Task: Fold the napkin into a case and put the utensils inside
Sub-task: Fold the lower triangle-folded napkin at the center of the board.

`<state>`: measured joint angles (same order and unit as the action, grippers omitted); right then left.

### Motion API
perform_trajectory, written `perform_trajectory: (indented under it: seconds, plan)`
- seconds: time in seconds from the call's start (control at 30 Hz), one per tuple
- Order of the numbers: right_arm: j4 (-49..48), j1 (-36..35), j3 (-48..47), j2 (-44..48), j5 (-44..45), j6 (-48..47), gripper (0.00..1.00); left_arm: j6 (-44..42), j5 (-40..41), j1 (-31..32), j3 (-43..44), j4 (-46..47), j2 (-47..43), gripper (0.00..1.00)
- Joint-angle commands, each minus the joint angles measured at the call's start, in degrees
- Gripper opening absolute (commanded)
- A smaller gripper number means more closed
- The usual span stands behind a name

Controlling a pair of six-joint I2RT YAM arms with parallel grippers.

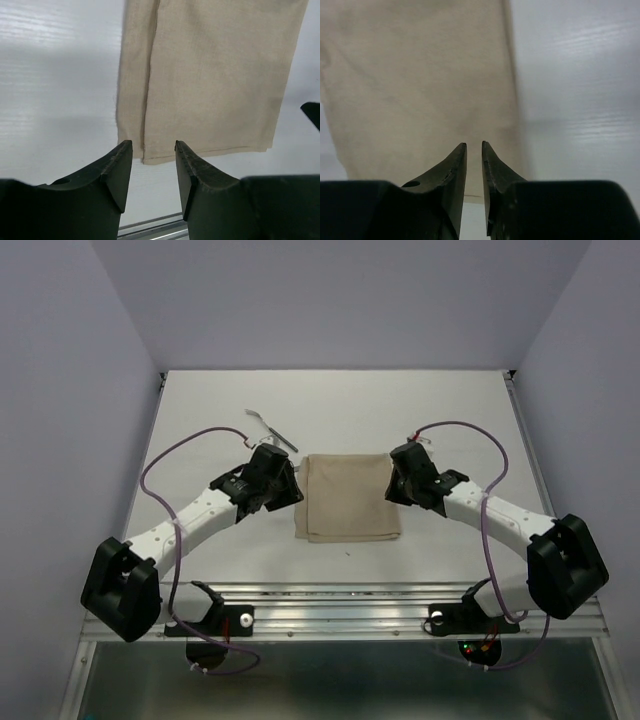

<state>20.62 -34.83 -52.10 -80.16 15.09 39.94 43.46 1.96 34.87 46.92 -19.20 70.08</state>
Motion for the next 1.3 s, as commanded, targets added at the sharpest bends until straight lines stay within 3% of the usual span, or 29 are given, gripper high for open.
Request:
perform_trajectory:
  seconds: [0.0, 0.23, 0.4, 0.63, 1.0, 1.1, 1.13, 1.27]
  plan:
    - [0.6, 2.9, 5.6, 2.9, -5.8, 1.9, 0.24, -3.3, 0.9, 0.1, 5.7, 1.5, 7.8, 0.49]
    - [1.2, 3.5, 6.9, -1.2, -6.4, 1.6, 0.24, -6.6, -0.9, 0.1, 14.9, 4.5, 23.9, 0.44]
    - [1.2, 3.5, 8.2, -4.5, -5.4, 2.4, 0.23, -8.0, -1.6, 0.0, 15.6, 5.9, 30.3, 0.43]
    - [4.3, 5.4, 10.3, -6.0, -1.6, 4.4, 0.21, -8.6, -7.2, 1.0, 11.5, 8.7, 31.9, 0.42]
    - [8.7, 7.9, 9.6, -1.2, 5.7, 4.8, 0.22, -6.8, -7.7, 7.5, 13.2, 9.4, 31.4, 0.43]
    - [8.8, 7.9, 8.9, 3.2, 4.9, 3.5, 0.33, -7.3, -5.5, 7.5, 14.8, 7.9, 28.5, 0.45]
    - [8.9, 7.9, 8.7, 4.5, 4.6, 3.2, 0.43, -7.7, -4.7, 7.3, 15.4, 6.3, 27.0, 0.46]
    - [9.8, 7.9, 8.9, 9.6, 3.3, 2.2, 0.43, -9.1, -2.6, 5.2, 19.2, 4.0, 25.5, 0.48]
